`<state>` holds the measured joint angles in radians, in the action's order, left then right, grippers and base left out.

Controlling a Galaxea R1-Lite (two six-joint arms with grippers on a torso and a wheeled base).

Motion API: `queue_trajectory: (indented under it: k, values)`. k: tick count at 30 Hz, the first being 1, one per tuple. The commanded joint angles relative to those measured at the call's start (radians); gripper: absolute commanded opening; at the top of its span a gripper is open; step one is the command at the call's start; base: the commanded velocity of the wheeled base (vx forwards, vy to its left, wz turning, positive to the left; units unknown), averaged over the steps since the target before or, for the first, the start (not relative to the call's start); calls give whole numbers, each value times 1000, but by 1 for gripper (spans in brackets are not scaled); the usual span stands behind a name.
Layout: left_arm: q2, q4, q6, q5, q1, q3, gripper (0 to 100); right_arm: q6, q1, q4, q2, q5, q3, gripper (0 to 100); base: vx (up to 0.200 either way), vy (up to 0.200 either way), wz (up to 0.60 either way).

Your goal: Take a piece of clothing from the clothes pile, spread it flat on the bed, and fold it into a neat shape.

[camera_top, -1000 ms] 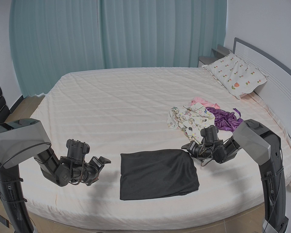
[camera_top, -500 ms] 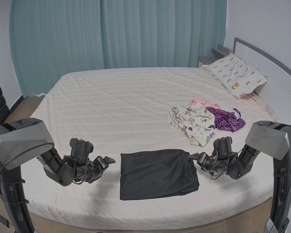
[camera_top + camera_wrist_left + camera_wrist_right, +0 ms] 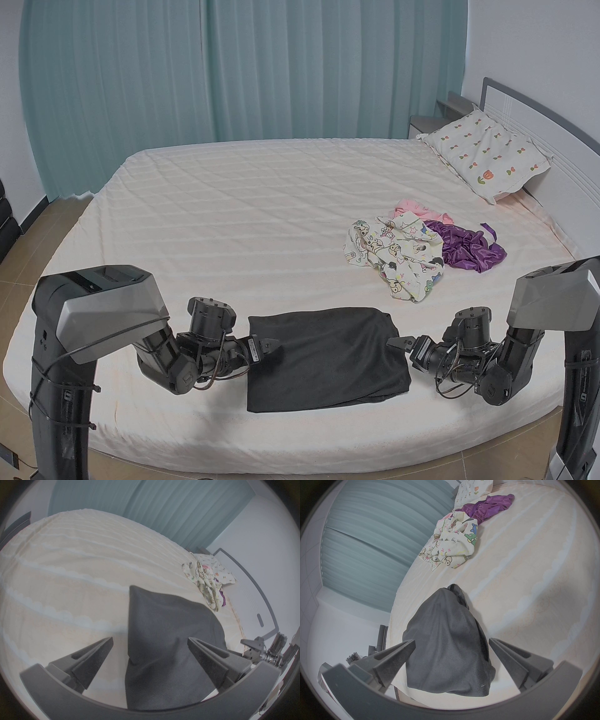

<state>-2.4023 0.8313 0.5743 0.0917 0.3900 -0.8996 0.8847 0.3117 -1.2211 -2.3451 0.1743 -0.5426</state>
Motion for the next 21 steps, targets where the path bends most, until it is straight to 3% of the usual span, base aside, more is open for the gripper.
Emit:
queue_trajectory:
  k: [1,8,12,13,21]
  values:
    - [-57,-3,-5,-1,36,-16,100,-1,9,-3,-10,1,7,100,0,0,0]
    - [-55,11,-2,10,50,-16,100,-1,21,-5,-17,-1,7,100,0,0,0]
    - [-54,11,3,54,50,-16,100,-1,21,-5,-17,-1,7,100,0,0,0]
    - [-54,11,3,69,49,-16,0,0,21,-6,-17,-1,7,100,0,0,0]
    - [-57,11,3,82,43,-16,0,0,21,-6,-17,-1,9,100,0,0,0]
